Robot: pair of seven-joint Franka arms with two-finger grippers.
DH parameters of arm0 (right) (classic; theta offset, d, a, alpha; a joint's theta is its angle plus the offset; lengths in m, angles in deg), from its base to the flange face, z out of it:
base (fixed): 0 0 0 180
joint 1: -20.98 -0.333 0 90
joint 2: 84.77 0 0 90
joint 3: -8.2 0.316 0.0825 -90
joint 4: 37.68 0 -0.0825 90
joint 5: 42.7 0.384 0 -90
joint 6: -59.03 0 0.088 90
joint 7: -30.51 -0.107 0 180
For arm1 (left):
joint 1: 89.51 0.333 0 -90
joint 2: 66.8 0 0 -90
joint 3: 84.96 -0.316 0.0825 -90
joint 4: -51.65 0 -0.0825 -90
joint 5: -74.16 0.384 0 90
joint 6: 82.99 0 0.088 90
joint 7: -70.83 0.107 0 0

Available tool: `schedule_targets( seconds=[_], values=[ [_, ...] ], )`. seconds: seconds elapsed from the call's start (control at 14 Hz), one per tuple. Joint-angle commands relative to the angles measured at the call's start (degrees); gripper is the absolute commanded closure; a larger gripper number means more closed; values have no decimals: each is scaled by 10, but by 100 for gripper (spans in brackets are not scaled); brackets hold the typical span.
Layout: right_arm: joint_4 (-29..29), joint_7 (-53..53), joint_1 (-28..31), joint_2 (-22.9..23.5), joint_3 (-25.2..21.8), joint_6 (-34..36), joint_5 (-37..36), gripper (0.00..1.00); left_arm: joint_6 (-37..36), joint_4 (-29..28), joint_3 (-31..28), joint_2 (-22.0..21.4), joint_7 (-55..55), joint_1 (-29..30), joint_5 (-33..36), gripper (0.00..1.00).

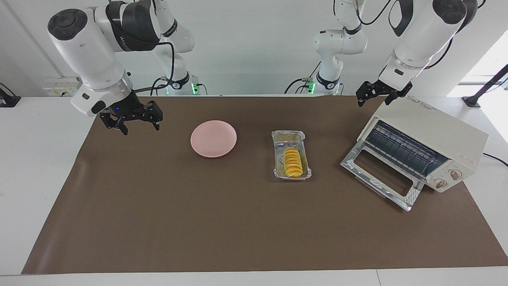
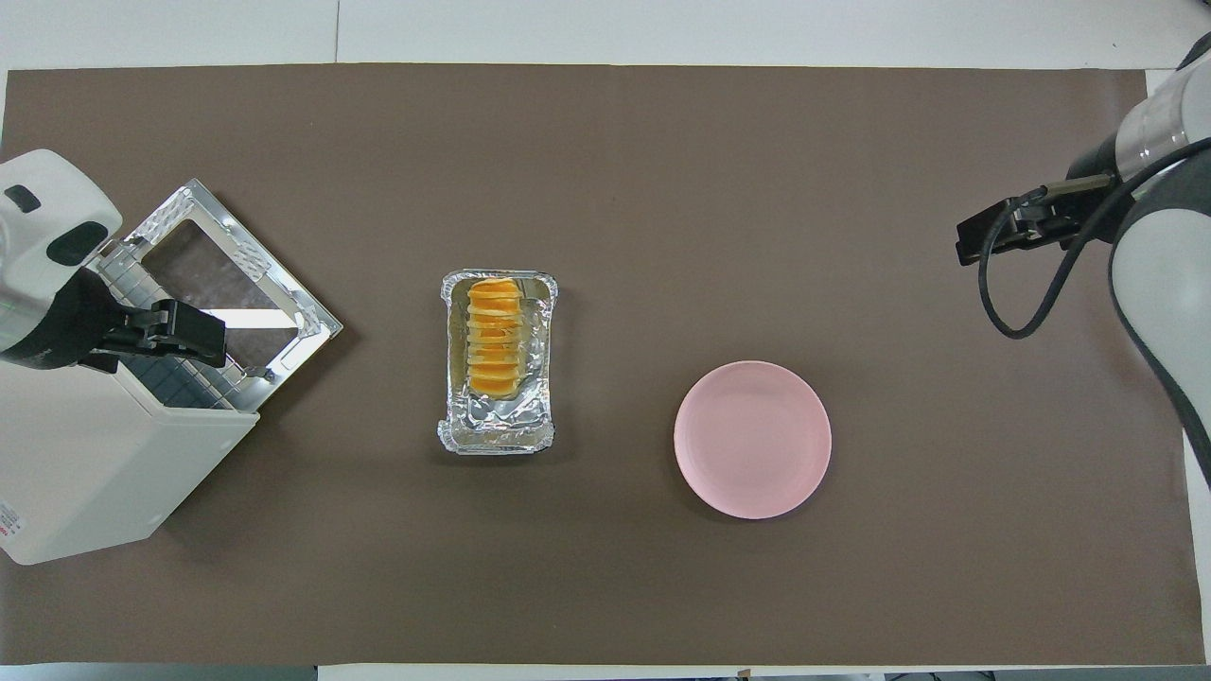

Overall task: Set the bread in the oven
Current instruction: 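Reach the left gripper over and grasp the foil tray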

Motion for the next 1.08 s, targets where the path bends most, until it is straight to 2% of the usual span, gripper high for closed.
schedule_targets(
  seconds=[0.0,0.22,0.36,0.5,0.65,0.72,1.0],
  values=[
    [63,13,10,-53,7,-6,-5,0,26,-11,19,-14,5,-17,-9,0],
    [89,12,9,-76,6,-9,-7,0,76,-15,19,-2,1,-65,-30,0],
    [106,12,9,-83,6,-16,-10,0,128,-15,19,35,-32,-102,-43,0],
    [114,0,10,-88,6,-22,-10,0,172,-4,20,93,-72,-133,-36,0],
    [118,-5,10,-105,6,-12,-10,0,239,11,19,169,-137,-178,-10,0],
    [126,-5,10,-121,6,-5,-10,0,257,15,19,185,-149,-182,-6,0],
    [126,-12,21,-130,6,13,-9,0,276,-13,19,209,-161,-218,-4,0]
  ],
)
